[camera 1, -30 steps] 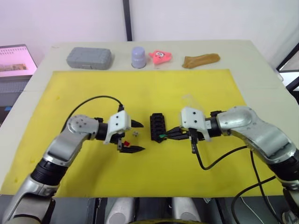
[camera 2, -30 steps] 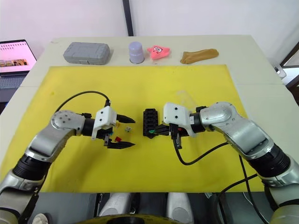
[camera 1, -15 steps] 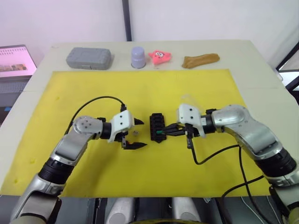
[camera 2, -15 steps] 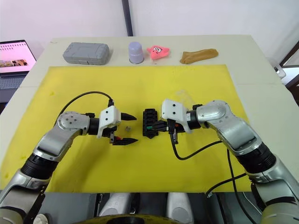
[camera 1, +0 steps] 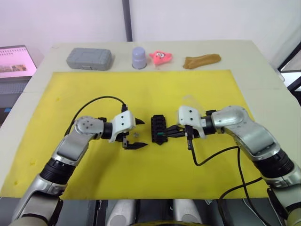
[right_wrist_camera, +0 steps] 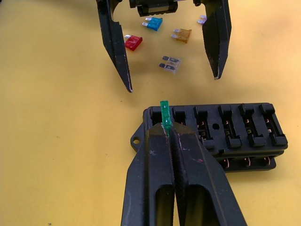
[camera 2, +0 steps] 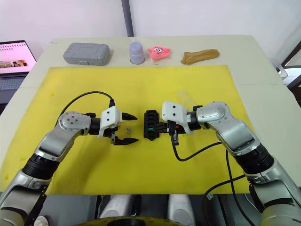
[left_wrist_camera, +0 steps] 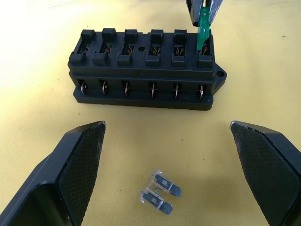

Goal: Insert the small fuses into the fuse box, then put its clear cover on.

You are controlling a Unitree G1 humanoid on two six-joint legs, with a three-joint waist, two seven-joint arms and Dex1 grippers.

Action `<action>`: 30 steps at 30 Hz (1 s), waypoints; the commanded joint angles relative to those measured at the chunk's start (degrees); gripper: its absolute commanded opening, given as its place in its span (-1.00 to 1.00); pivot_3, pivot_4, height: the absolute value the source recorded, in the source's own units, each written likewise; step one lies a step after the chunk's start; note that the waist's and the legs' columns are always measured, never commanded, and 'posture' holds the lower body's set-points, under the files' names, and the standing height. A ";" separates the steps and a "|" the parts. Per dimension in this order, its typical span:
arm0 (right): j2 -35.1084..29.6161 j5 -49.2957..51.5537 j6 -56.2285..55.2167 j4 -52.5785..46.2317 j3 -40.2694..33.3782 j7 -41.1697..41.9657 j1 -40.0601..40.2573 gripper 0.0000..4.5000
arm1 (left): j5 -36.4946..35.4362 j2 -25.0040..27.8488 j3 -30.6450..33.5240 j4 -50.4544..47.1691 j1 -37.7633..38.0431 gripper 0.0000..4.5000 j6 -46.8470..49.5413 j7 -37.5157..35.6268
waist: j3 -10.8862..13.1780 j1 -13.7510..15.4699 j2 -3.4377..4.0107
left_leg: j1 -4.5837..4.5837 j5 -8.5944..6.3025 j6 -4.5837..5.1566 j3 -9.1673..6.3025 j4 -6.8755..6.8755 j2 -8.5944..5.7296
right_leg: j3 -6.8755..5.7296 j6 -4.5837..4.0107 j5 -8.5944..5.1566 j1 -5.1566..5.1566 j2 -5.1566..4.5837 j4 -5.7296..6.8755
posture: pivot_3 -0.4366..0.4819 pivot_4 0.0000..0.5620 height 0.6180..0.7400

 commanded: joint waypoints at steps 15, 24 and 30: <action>0.86 0.56 1.46 -3.21 -2.23 0.92 -0.04 -1.00 | 0.06 -0.47 -0.32 -1.12 -0.46 0.98 -0.81 -0.31 | 0.00 -0.02 0.00 | 0.00 0.00 0.00 0.00 0.00 0.00 | 0.00 0.00 0.00 0.00 0.00 0.00 | -0.05 -0.47 1.00; 1.43 -0.57 0.94 -2.77 -1.63 0.38 0.24 -1.00 | -0.01 -0.31 -0.37 -1.45 -0.38 0.98 -0.75 -0.14 | 0.00 -0.02 0.00 | 0.00 0.00 0.00 0.00 0.00 0.00 | 0.00 0.00 0.00 0.00 0.00 0.01 | -0.05 -0.47 1.00; 1.47 -1.19 0.50 -2.50 -1.39 0.51 0.42 -1.00 | -0.11 -0.31 -0.35 -1.78 -0.46 0.98 -0.48 -0.04 | 0.00 -0.03 0.00 | 0.00 0.00 0.00 0.00 0.00 0.00 | 0.00 0.00 0.00 0.00 0.00 0.00 | -0.05 -0.47 1.00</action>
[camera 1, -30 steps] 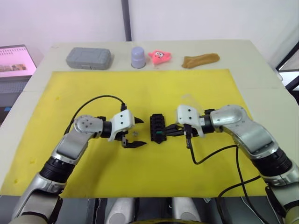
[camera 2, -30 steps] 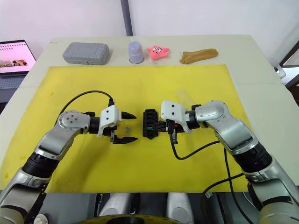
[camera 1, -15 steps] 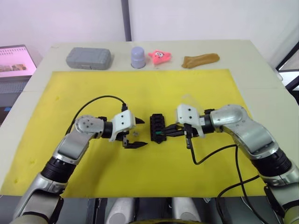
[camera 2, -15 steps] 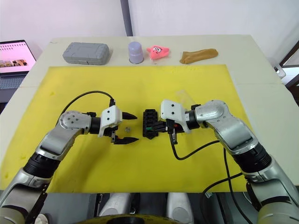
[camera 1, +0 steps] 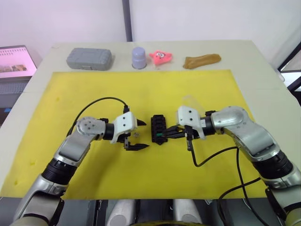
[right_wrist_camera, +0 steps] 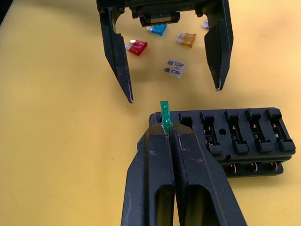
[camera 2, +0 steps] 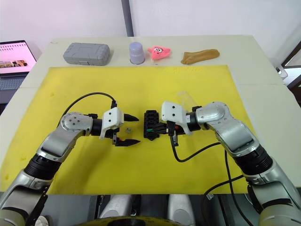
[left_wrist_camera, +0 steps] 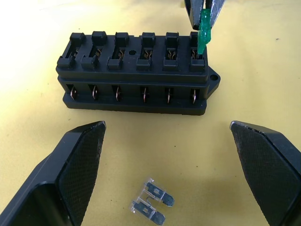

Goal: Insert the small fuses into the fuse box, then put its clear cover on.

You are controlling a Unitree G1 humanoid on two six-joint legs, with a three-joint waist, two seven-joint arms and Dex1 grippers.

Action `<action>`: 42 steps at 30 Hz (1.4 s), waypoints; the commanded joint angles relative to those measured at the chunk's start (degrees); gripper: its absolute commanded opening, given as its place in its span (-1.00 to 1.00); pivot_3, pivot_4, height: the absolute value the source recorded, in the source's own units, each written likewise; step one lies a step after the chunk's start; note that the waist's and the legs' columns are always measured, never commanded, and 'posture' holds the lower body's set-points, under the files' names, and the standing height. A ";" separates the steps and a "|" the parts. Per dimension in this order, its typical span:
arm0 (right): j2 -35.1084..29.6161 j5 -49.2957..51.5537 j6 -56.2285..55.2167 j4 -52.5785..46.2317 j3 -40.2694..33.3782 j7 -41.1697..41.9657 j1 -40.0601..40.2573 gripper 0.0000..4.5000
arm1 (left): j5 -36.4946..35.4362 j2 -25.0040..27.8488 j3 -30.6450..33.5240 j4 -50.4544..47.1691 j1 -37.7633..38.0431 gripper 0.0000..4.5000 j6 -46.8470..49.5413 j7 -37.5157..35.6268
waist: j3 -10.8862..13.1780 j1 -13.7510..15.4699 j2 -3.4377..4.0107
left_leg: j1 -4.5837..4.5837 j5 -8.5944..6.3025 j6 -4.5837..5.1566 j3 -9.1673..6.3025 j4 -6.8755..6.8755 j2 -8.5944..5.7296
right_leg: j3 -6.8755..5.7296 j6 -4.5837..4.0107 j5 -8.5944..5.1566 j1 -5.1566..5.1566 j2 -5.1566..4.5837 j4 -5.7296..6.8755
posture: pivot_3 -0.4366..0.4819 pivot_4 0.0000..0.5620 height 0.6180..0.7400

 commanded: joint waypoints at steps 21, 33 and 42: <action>1.94 -4.62 -4.11 2.57 0.97 0.33 1.74 -1.00 | -0.56 0.54 0.88 -3.10 -0.22 0.98 0.72 0.23 | 0.00 -0.09 0.00 | 0.03 0.00 0.00 0.00 0.00 0.00 | 0.00 0.00 0.00 0.01 0.01 0.01 | -0.05 -0.47 1.00; 1.56 -4.25 -4.12 2.84 -0.20 1.06 1.33 -0.72 | -0.50 0.28 0.75 -3.49 -0.23 1.00 1.25 0.50 | -0.01 -0.03 0.00 | 0.03 0.00 0.00 0.00 0.00 0.00 | 0.00 0.00 0.00 0.02 0.01 0.01 | -0.05 -0.47 1.00; 2.15 -0.53 0.09 -0.72 -3.07 0.47 -0.04 -0.72 | -0.61 0.31 0.81 -3.76 -0.03 1.00 1.47 0.54 | -0.01 -0.03 0.00 | 0.02 0.00 0.00 0.00 0.00 0.00 | 0.00 0.00 0.00 0.01 0.00 0.01 | -0.05 -0.47 1.00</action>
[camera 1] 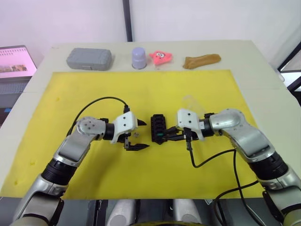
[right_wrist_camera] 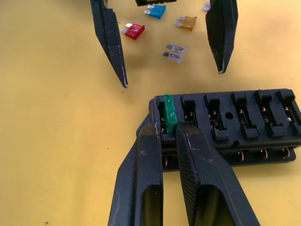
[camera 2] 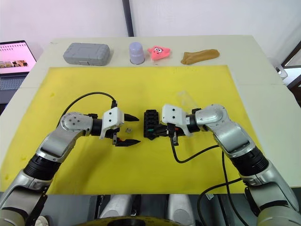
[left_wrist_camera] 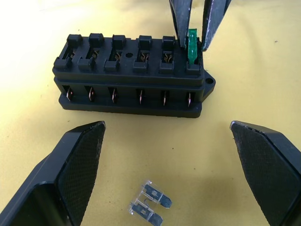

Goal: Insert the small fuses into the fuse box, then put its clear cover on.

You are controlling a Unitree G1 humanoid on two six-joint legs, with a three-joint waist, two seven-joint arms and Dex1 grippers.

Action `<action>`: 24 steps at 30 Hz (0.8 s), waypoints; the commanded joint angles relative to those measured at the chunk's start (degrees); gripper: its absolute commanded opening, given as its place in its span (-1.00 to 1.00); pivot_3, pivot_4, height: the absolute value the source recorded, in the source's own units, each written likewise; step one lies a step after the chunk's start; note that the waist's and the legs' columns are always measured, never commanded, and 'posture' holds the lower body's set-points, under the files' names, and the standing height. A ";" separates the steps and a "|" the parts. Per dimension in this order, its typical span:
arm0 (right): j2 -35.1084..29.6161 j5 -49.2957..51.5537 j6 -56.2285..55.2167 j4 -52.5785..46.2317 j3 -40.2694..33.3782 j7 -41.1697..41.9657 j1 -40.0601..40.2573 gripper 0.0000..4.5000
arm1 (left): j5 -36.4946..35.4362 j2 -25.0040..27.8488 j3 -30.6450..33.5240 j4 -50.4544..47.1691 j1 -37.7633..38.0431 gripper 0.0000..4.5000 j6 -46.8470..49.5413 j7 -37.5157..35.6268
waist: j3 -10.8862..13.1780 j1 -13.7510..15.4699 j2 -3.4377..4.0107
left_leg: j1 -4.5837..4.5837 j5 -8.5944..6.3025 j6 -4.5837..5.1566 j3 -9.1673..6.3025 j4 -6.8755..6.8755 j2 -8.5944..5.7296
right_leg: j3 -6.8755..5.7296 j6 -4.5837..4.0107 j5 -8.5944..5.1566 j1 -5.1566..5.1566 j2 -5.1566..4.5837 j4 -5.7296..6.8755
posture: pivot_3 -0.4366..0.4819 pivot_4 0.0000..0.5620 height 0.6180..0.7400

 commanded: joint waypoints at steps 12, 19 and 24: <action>2.63 6.35 6.13 -7.05 -4.67 -3.15 -1.37 -0.99 | -0.42 -0.08 0.65 -1.64 -0.56 1.00 -0.48 0.08 | 0.00 -0.01 0.00 | -0.01 0.00 0.00 -0.02 0.00 0.00 | 0.00 0.00 0.00 0.00 -0.01 0.00 | -0.05 -0.47 1.00; 3.85 5.74 5.38 -6.12 -3.78 -4.96 0.47 -0.99 | -0.32 -0.25 0.50 -1.48 -0.80 1.00 -0.44 0.11 | 0.00 -0.02 0.00 | -0.01 0.00 0.00 -0.01 0.00 0.00 | 0.00 0.00 0.00 0.00 -0.01 0.00 | -0.05 -0.47 1.00; 3.88 4.48 4.55 -4.75 -2.68 -5.53 1.90 -0.99 | -0.37 -0.22 0.55 -1.56 -0.83 1.00 -0.34 0.08 | 0.00 0.00 0.00 | 0.00 0.00 0.00 -0.01 0.00 0.00 | 0.00 0.00 0.00 0.00 0.00 0.00 | -0.05 -0.47 1.00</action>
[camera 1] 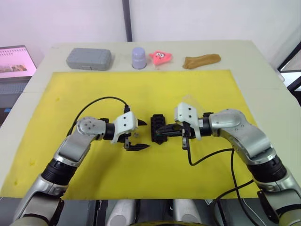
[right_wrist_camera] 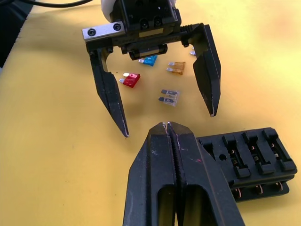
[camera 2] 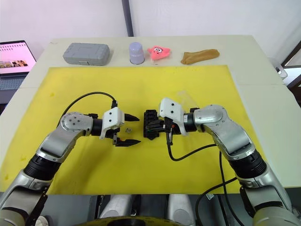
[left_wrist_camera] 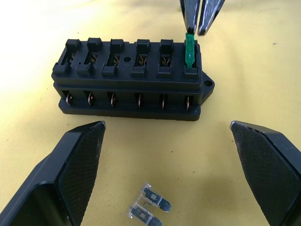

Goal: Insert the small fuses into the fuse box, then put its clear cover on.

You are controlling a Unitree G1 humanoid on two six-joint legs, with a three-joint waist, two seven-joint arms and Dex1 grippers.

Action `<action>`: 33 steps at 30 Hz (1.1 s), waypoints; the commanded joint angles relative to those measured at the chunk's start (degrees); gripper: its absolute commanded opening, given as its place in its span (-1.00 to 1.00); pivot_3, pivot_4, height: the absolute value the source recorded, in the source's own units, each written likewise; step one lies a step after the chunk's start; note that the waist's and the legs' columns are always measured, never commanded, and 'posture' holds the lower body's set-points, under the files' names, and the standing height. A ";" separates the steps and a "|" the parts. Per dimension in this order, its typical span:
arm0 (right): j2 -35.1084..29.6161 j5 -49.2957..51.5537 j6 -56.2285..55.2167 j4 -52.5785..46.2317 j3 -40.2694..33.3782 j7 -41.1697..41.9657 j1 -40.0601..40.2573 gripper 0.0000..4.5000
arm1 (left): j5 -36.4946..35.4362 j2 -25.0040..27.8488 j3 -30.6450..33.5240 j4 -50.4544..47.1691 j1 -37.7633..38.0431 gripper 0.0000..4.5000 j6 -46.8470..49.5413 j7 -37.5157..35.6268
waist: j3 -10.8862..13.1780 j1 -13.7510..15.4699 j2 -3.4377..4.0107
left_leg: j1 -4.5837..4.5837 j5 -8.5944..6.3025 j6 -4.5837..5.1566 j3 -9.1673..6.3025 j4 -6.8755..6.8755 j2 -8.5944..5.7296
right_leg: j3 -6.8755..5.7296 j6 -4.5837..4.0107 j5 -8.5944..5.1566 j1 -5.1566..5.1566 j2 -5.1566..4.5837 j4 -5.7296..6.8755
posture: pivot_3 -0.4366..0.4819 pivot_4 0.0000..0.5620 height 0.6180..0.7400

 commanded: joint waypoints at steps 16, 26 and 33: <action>-0.52 -3.64 -5.74 5.34 2.43 0.44 5.76 -0.99 | -0.31 -0.16 0.71 -1.52 -0.90 1.00 -0.21 0.18 | -0.02 0.06 -0.01 | 0.05 0.00 0.00 -0.01 0.00 -0.01 | 0.00 0.00 0.00 0.07 0.00 -0.01 | -0.05 -0.47 1.00; -1.34 -1.46 -3.88 2.61 1.05 1.50 5.03 -0.99 | -0.75 -0.37 1.18 -1.09 -1.49 1.00 0.11 0.23 | -0.03 0.10 -0.02 | 0.07 0.00 0.00 -0.03 0.01 -0.01 | 0.00 0.00 0.00 0.09 0.00 -0.01 | -0.05 -0.47 1.00; -0.06 4.85 2.30 -1.40 -4.43 -0.12 0.42 -0.99 | -0.88 -0.47 1.34 -0.75 -1.75 1.00 0.08 0.25 | -0.03 0.03 -0.02 | 0.04 0.00 0.00 -0.02 0.01 0.00 | 0.00 0.00 0.00 0.06 0.00 -0.01 | -0.05 -0.47 1.00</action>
